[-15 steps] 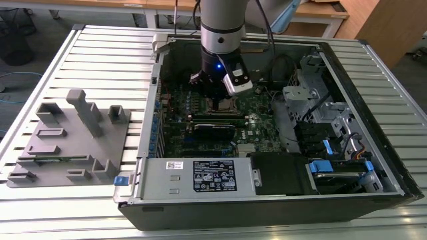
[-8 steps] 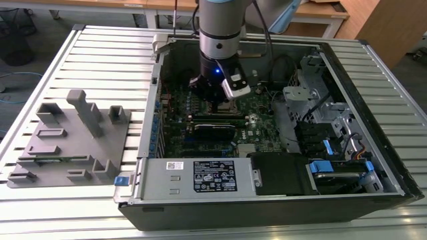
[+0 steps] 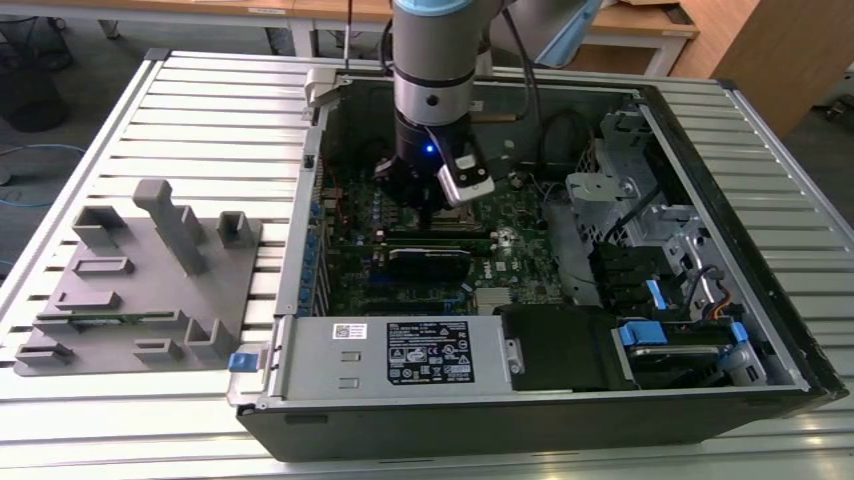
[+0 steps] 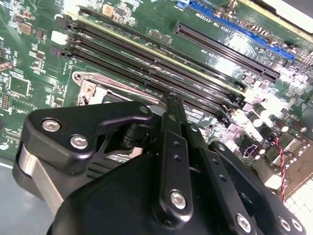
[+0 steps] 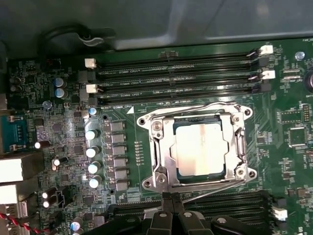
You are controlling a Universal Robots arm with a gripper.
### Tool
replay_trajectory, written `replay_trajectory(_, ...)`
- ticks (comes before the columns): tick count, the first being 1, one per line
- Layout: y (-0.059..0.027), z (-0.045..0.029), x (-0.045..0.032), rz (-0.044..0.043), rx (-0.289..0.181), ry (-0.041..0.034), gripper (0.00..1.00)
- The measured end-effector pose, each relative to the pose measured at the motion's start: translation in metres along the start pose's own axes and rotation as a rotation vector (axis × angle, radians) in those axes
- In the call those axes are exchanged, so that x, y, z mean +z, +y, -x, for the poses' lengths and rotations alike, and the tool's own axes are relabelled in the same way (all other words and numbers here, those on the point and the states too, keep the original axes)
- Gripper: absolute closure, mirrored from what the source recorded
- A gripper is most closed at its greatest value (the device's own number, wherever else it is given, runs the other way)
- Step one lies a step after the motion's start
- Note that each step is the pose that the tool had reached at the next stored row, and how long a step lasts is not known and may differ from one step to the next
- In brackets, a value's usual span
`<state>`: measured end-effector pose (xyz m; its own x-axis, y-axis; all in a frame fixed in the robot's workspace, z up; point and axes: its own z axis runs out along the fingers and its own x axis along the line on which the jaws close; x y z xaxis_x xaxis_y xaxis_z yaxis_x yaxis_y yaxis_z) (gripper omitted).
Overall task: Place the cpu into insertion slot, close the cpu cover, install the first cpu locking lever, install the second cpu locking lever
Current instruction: 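Install the second cpu locking lever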
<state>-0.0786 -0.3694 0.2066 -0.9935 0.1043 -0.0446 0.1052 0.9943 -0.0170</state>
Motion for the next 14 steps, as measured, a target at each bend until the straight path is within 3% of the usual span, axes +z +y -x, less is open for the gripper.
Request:
replay_trajectory(10, -0.0008, -0.0073, 0.0020, 0.0010, 0.000, 0.0002, 0.90)
replay_trajectory(14, -0.0008, -0.0075, 0.0023, 0.0136, 0.001, 0.0014, 0.90)
